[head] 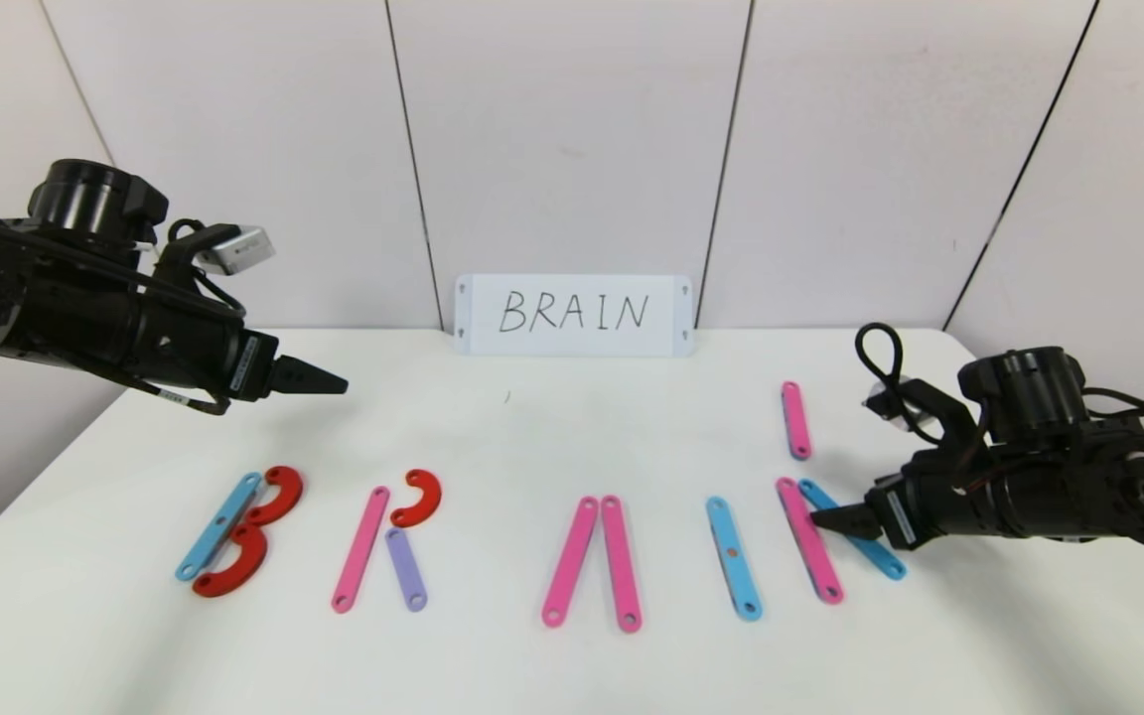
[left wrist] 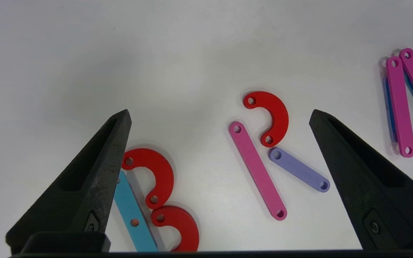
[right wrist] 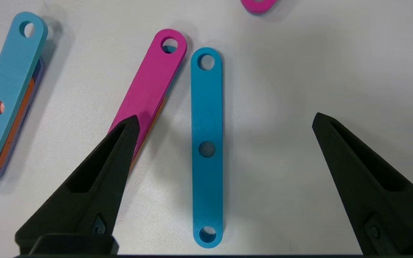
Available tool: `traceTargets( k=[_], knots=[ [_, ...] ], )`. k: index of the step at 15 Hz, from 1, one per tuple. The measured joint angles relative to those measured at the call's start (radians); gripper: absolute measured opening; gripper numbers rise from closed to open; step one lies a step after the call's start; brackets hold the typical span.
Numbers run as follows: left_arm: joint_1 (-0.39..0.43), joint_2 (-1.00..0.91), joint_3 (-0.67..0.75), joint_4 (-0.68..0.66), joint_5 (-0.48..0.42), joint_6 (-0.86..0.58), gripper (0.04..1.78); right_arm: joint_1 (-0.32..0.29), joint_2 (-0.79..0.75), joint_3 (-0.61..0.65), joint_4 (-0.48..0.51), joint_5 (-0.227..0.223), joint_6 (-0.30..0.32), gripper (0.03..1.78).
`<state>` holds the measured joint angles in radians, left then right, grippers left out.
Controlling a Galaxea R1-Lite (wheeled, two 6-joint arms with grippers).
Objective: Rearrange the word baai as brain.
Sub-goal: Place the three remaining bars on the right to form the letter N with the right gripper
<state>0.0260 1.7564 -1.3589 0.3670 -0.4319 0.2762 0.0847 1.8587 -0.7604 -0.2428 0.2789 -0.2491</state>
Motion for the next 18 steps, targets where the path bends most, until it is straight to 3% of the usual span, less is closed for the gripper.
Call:
traceTargets(
  k=[5,8,13,16,18],
  knots=[
    [0.0,0.002,0.0,0.0,0.0,0.0,1.74,-0.001,-0.007,-0.014,-0.003,-0.015,0.005,1.74],
    [-0.002,0.003,0.0,0.0,0.0,0.0,1.74,0.029,0.002,-0.09,0.005,-0.082,0.078,1.74],
    [-0.002,0.003,0.0,-0.001,0.0,0.0,1.74,0.11,0.111,-0.296,0.014,-0.289,0.248,1.74],
    [-0.002,0.003,0.0,-0.001,0.0,0.0,1.74,0.123,0.204,-0.409,0.017,-0.334,0.322,1.74],
    [-0.002,0.003,-0.001,-0.001,0.0,-0.001,1.74,0.123,0.247,-0.448,0.021,-0.34,0.347,1.74]
  ],
)
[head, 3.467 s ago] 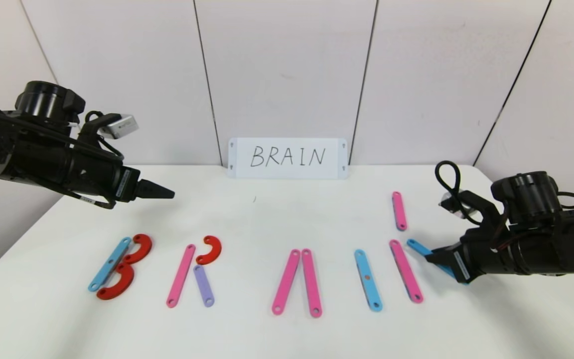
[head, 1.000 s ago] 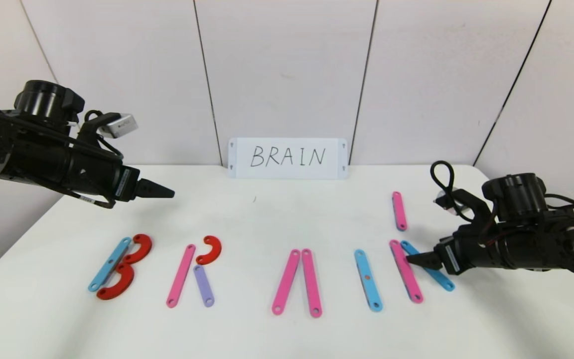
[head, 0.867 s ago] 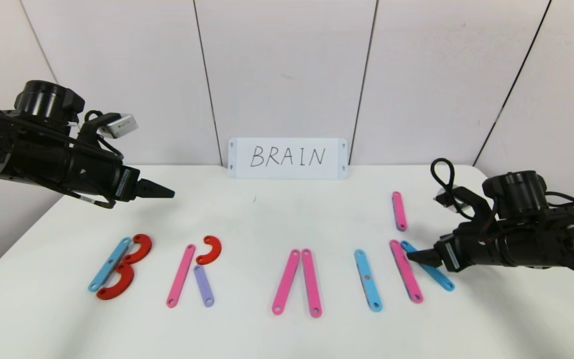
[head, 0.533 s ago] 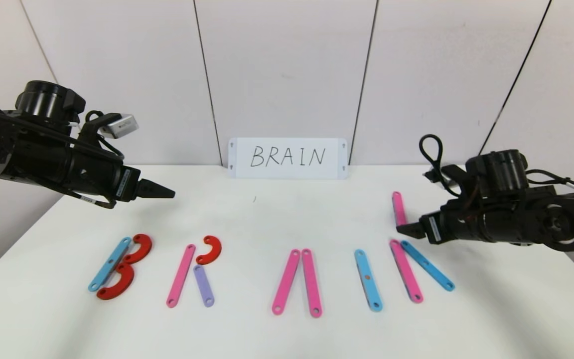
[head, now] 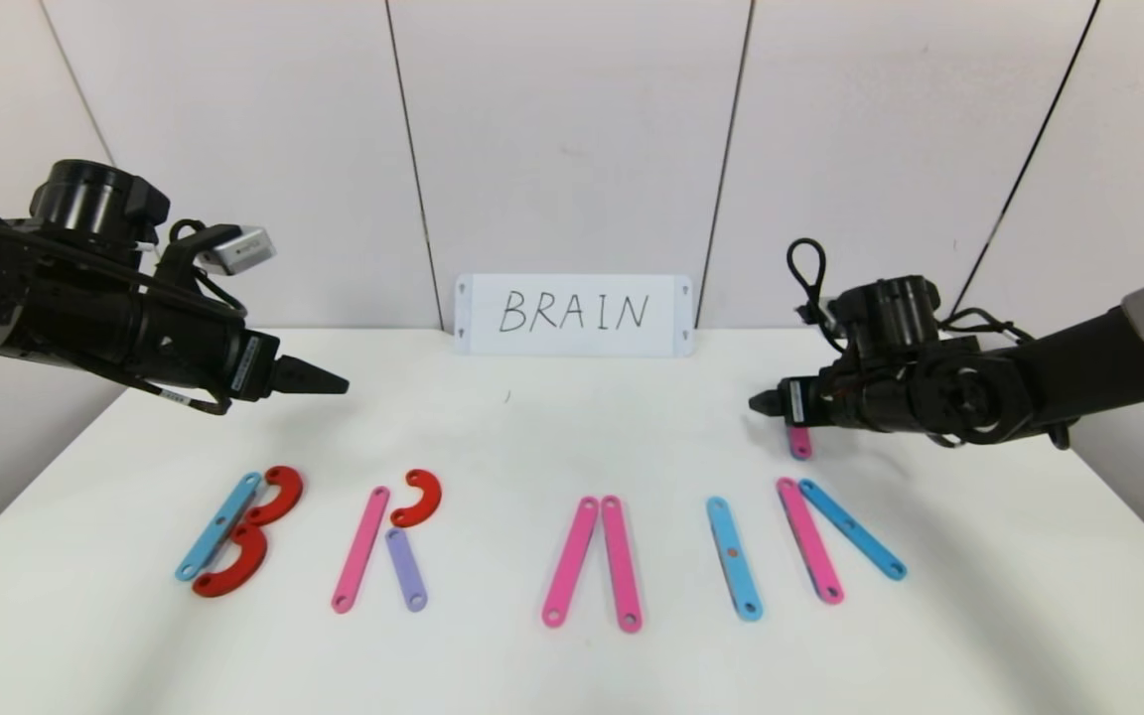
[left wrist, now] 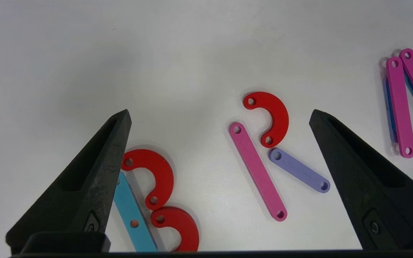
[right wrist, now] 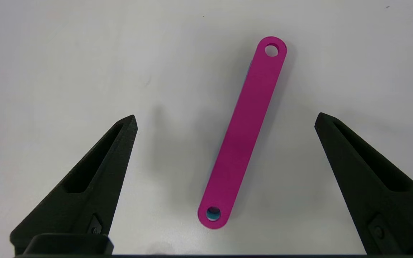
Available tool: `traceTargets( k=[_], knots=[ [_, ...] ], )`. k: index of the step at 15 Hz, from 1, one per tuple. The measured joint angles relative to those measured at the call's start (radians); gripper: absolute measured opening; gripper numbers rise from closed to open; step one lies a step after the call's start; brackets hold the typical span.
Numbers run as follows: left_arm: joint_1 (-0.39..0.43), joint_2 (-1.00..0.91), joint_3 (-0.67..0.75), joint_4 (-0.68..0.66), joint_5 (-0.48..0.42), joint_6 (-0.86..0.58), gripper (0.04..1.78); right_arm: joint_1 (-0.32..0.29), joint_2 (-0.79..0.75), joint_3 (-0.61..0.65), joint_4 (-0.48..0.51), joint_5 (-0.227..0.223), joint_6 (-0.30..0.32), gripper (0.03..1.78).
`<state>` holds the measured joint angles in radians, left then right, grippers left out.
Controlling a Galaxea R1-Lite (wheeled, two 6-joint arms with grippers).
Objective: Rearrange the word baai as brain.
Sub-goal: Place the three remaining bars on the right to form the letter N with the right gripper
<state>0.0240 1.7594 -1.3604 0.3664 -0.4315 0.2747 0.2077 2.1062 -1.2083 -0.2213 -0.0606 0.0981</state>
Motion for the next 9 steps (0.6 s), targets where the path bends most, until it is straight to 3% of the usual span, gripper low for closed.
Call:
traceTargets(
  k=[5,9],
  knots=[
    [0.0,0.0,0.0,0.0,0.0,0.0,1.74,0.002,0.05,-0.026,0.0,0.001,0.024,1.71],
    [0.0,0.0,0.0,0.0,0.0,0.0,1.74,0.002,0.065,-0.029,0.0,0.001,0.024,1.37]
  ],
)
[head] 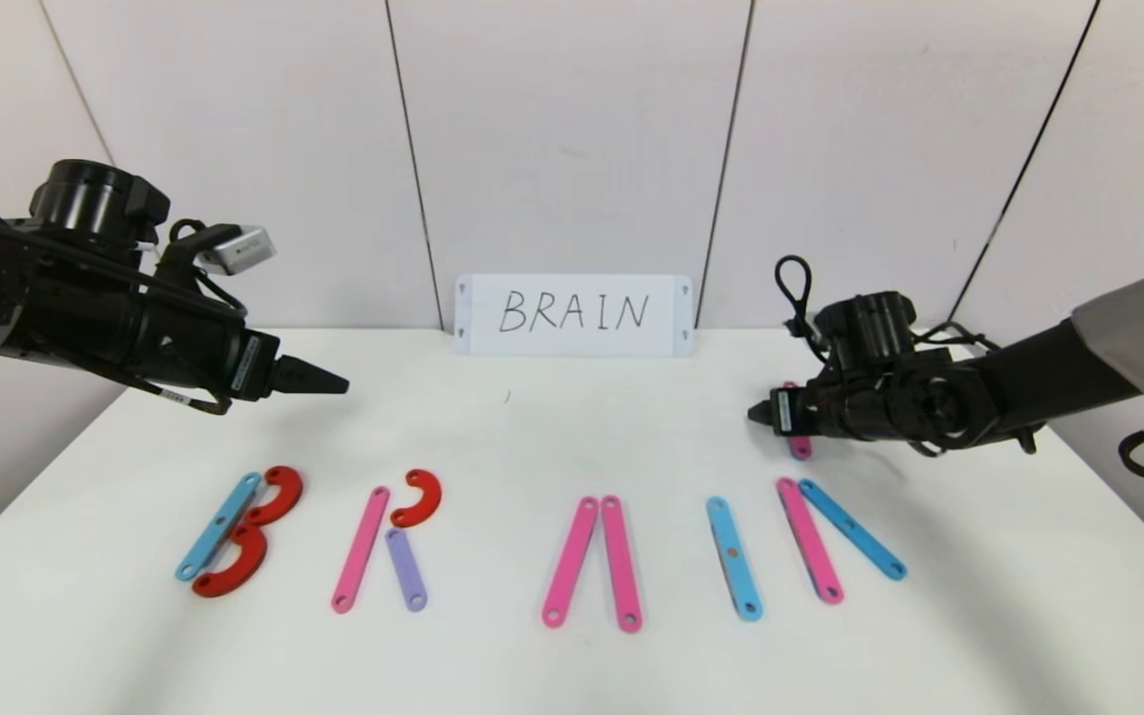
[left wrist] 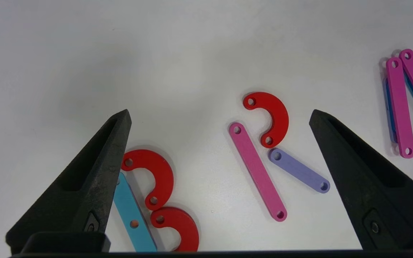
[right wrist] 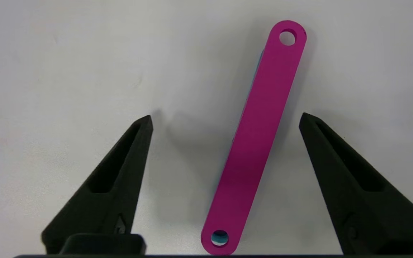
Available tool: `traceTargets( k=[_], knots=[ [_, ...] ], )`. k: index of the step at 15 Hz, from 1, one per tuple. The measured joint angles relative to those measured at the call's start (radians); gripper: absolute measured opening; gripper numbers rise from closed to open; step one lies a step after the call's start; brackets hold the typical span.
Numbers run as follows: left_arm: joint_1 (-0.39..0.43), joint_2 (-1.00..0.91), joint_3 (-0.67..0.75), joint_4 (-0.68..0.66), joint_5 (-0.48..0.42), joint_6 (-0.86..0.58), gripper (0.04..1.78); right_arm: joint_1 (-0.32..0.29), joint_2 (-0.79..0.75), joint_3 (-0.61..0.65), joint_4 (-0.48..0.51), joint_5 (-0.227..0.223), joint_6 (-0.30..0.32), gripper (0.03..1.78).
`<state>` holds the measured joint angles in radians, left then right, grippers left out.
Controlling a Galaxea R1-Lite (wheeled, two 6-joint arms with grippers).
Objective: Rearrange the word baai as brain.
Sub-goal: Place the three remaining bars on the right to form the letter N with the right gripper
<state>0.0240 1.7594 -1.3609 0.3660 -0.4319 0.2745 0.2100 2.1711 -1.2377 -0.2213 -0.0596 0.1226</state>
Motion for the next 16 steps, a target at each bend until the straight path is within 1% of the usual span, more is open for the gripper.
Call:
traceTargets(
  k=[1,4,5,6,7,8,13,16],
  knots=[
    [0.0,0.0,0.0,0.0,0.0,0.0,1.74,0.0,0.002,0.0,0.0,0.0,0.0,1.22],
    [0.0,0.0,0.0,0.0,0.0,0.0,1.74,0.0,0.006,0.0,0.0,0.0,0.001,0.66],
    [0.0,0.0,0.0,0.0,0.0,0.0,1.74,0.0,0.008,0.0,0.0,0.0,0.001,0.5],
    [0.0,0.0,0.0,0.0,0.0,0.0,1.74,0.0,0.008,0.0,0.0,-0.001,0.001,0.37],
    [0.0,0.0,0.0,0.0,0.0,0.001,1.74,0.0,0.006,0.0,0.0,-0.001,0.001,0.31],
    [0.0,0.0,0.0,0.0,0.0,0.0,1.74,0.0,0.005,0.0,0.0,-0.001,0.001,0.29],
    [0.0,0.0,0.0,0.0,0.0,0.0,1.74,0.0,-0.008,0.009,0.003,-0.005,0.001,0.29],
    [0.0,0.001,0.0,-0.001,0.0,0.0,1.74,0.0,-0.051,0.028,0.026,-0.032,0.0,0.29]
  ],
)
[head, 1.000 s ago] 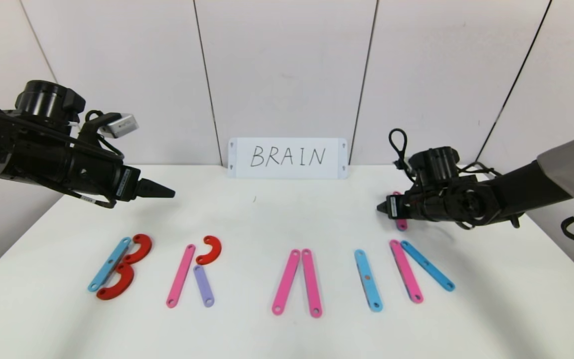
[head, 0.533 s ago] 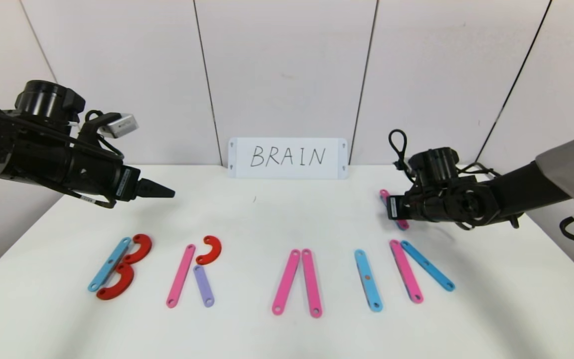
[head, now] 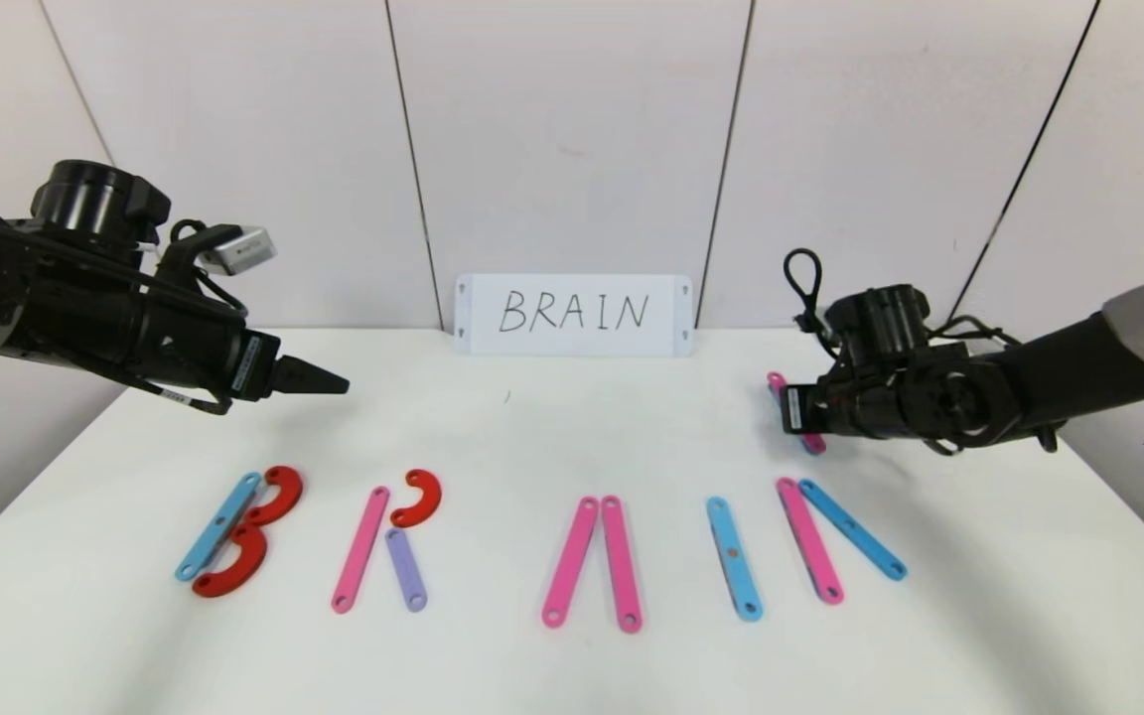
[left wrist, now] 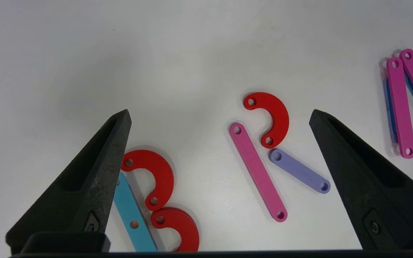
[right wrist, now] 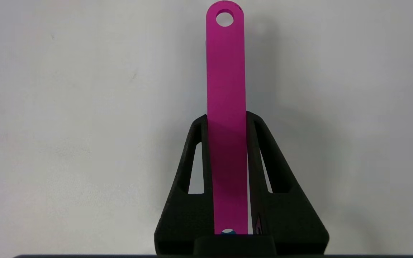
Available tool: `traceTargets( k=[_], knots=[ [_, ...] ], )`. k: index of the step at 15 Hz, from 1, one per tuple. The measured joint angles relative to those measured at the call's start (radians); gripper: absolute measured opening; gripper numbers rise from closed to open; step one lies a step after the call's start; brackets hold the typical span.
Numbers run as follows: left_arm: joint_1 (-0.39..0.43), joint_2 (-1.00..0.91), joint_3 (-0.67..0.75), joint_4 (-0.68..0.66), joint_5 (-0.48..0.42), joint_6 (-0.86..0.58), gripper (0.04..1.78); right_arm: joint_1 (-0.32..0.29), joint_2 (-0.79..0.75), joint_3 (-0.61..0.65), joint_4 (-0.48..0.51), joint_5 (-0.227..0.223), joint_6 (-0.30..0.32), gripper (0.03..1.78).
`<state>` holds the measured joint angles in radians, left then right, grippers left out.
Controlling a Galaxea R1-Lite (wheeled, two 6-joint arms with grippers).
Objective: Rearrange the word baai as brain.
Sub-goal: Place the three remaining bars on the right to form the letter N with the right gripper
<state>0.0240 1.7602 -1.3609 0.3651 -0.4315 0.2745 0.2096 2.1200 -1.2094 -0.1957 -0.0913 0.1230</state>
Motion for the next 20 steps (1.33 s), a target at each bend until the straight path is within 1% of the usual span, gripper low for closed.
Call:
traceTargets(
  k=[2,4,7,12,14,17,20],
  knots=[
    [0.0,0.0,0.0,0.0,0.0,0.0,1.74,0.0,-0.045,0.012,0.069,-0.032,0.022,0.29],
    [0.0,0.0,0.0,0.0,0.0,0.0,1.74,-0.002,-0.091,0.042,0.112,-0.049,0.047,0.29],
    [0.0,0.0,0.0,0.0,0.0,0.0,1.74,-0.012,-0.153,0.143,0.103,-0.064,0.053,0.29],
    [0.0,0.0,0.0,0.0,0.0,0.0,1.74,-0.037,-0.234,0.293,0.091,-0.063,0.055,0.29],
    [0.0,0.0,0.0,0.001,0.0,0.0,1.74,-0.044,-0.251,0.331,0.082,-0.062,0.056,0.29],
    [0.0,-0.001,0.0,0.001,0.0,0.0,1.74,-0.052,-0.261,0.382,0.012,-0.064,0.054,0.29],
    [0.001,-0.003,0.0,0.001,0.0,0.0,1.74,-0.053,-0.263,0.407,0.004,-0.063,0.055,0.29]
  ],
)
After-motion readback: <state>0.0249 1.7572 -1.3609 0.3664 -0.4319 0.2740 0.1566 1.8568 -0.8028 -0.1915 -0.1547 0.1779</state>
